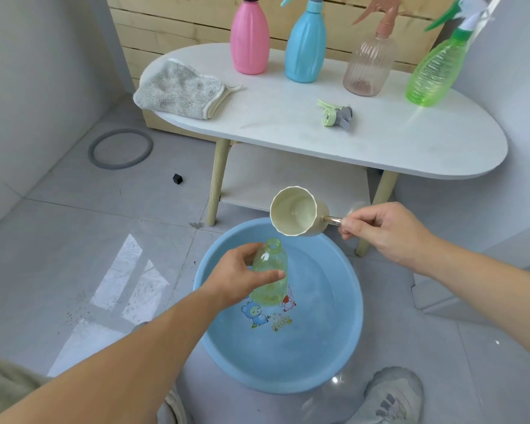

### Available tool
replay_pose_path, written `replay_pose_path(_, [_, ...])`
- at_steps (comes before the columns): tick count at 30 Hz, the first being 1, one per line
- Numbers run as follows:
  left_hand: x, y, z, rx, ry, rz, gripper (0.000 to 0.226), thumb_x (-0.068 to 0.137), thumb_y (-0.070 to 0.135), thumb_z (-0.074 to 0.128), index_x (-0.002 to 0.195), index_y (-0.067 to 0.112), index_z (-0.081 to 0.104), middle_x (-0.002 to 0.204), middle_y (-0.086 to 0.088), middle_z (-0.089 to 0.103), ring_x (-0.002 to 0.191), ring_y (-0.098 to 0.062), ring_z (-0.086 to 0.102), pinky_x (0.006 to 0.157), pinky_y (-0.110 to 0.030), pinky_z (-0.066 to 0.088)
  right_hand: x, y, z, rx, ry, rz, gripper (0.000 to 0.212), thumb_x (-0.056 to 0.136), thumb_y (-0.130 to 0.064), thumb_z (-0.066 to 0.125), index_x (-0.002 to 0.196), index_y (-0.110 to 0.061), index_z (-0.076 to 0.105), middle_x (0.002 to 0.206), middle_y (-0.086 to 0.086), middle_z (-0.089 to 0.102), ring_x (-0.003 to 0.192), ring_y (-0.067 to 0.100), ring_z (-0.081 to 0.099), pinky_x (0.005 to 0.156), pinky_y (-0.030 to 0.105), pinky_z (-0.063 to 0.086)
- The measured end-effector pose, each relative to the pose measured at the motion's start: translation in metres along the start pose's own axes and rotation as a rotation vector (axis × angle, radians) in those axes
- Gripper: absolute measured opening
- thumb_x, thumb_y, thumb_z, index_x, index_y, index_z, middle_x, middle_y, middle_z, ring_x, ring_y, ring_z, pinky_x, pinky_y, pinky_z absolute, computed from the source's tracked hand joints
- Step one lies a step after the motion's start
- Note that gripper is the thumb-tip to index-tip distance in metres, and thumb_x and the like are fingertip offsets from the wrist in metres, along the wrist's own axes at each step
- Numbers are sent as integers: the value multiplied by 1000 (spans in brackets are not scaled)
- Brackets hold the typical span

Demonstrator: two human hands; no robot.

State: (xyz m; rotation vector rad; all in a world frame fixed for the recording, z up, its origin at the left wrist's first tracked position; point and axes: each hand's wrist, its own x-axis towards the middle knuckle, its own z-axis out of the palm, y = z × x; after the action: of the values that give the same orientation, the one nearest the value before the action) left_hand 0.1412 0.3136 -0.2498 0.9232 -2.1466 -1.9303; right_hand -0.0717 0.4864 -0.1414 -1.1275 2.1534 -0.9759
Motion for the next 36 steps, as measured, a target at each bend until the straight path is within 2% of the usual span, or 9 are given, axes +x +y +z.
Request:
replay_pose_path(2, [-1,2,0,-1,-1,4,42,75,28,92,105,43,67,105,17,76,99,7,69,76,-8,52,-4,-4,-1,-3,16,-21,40,76,-62,59,77,-26,76,84,22,69,89,44,59,90,53,48])
replay_pose_path(5, [-1,3,-1,12,1,16,43,73,30,92,106,42,68,105,18,76,100,5,69,83,-13,53,-7,-7,0,-4,44,-43,23,89,-38,67,73,-24,76,78,9,73,85,37,62,83,44,50])
replay_pose_path(7, [-2,4,-2,18,0,19,42,74,30,92,105,42,68,104,19,76,100,6,68,83,-12,52,-8,-6,1,-15,54,-53,22,91,-29,67,71,-24,75,76,7,72,82,35,61,78,38,48])
replay_pose_path(14, [-2,4,-1,29,3,21,42,73,29,92,105,42,68,104,18,76,98,6,69,78,-8,51,-11,-11,3,-10,54,-86,17,91,-22,68,75,-19,75,76,0,71,79,25,62,76,33,48])
replay_pose_path(19, [0,3,-1,28,3,25,40,74,26,92,105,40,70,101,19,77,97,5,70,76,-7,51,-12,-13,4,-35,52,-96,18,91,-19,68,74,-18,74,75,2,68,73,22,57,70,27,43])
replay_pose_path(24, [1,1,-2,37,8,27,40,75,27,92,104,42,70,102,20,77,96,4,70,77,-7,52,-12,-17,4,-44,68,-118,21,90,-21,68,71,-30,72,74,-5,68,65,5,55,66,16,41])
replay_pose_path(27, [1,-2,-2,31,12,21,39,75,26,92,106,38,71,101,20,77,96,5,70,77,-8,51,-11,-18,3,-75,89,-135,24,89,-20,69,71,-36,70,75,-9,68,69,3,59,67,11,41])
replay_pose_path(31, [3,-4,-3,42,23,13,43,74,30,92,110,39,70,104,20,76,100,5,69,86,-14,52,-10,-19,2,-102,96,-155,27,89,-20,70,72,-41,68,76,-13,67,74,1,61,70,6,39])
replay_pose_path(36, [6,-6,-2,50,38,2,48,72,33,93,115,37,70,106,20,76,101,6,69,87,-14,52,-8,-17,1,-137,104,-184,28,89,-21,70,73,-44,67,79,-15,66,77,4,61,71,8,39])
